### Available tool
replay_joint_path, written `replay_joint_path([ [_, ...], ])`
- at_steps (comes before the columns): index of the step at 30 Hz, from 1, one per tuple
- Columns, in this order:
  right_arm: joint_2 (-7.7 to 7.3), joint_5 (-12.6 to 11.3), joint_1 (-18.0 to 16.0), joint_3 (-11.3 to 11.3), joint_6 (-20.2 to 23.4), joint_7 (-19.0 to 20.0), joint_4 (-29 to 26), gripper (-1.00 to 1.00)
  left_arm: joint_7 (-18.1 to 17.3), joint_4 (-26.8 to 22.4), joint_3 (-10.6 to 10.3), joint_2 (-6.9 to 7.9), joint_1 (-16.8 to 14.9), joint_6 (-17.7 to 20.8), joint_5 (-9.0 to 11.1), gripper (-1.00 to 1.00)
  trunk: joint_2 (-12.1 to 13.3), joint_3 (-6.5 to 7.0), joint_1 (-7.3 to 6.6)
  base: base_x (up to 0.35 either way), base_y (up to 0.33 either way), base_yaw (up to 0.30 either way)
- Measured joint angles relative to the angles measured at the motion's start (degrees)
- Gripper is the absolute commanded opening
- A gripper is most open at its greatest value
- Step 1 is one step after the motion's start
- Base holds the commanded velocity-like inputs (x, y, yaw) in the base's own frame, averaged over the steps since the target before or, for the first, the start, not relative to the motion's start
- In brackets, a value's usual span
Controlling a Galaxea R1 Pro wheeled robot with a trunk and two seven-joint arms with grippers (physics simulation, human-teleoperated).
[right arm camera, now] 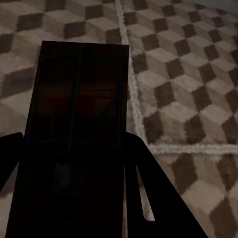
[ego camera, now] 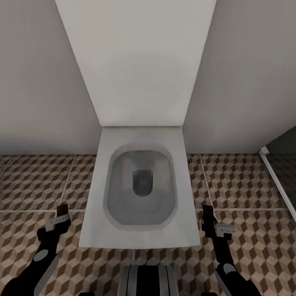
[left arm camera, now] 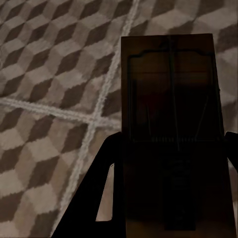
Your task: Take the four mousetraps from the cabinet in the bathroom and place them on the bathroom floor. Make sure all four end up on the same floor surface, and ensure that at least two of them are either under or directly next to the same bathroom sink.
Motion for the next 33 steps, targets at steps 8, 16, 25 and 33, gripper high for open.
replay_joint_path([
  [8, 0.0, -0.01, 0.0, 0.02, 0.0, 0.0, 0.06, -1.0, -0.29, -1.05, 0.47, -0.06, 0.0, 0.47, -0.03, -1.0, -0.09, -1.54, 0.18, 0.0, 0.0, 0.0],
  [16, 0.0, 0.02, 0.0, -0.05, -0.15, -0.04, 0.03, -1.0, -0.12, -1.06, 0.47, -0.09, 0.0, 0.33, -0.04, -1.0, -0.16, -2.66, 0.31, 0.0, 0.0, 0.0],
  [25, -0.09, 0.16, 0.0, -0.1, -0.11, -0.02, 0.0, -1.0, -0.06, -0.99, 0.47, -0.02, 0.0, 0.29, -0.04, -1.0, -0.16, -2.66, 0.31, 0.0, 0.0, 0.0],
  [33, -0.42, 0.14, 0.0, -0.22, -0.34, -0.06, 0.01, -1.0, 0.17, -1.07, 0.59, 0.31, 0.0, 0.29, -0.09, -1.0, -0.2, -3.32, 0.39, 0.0, 0.0, 0.0],
])
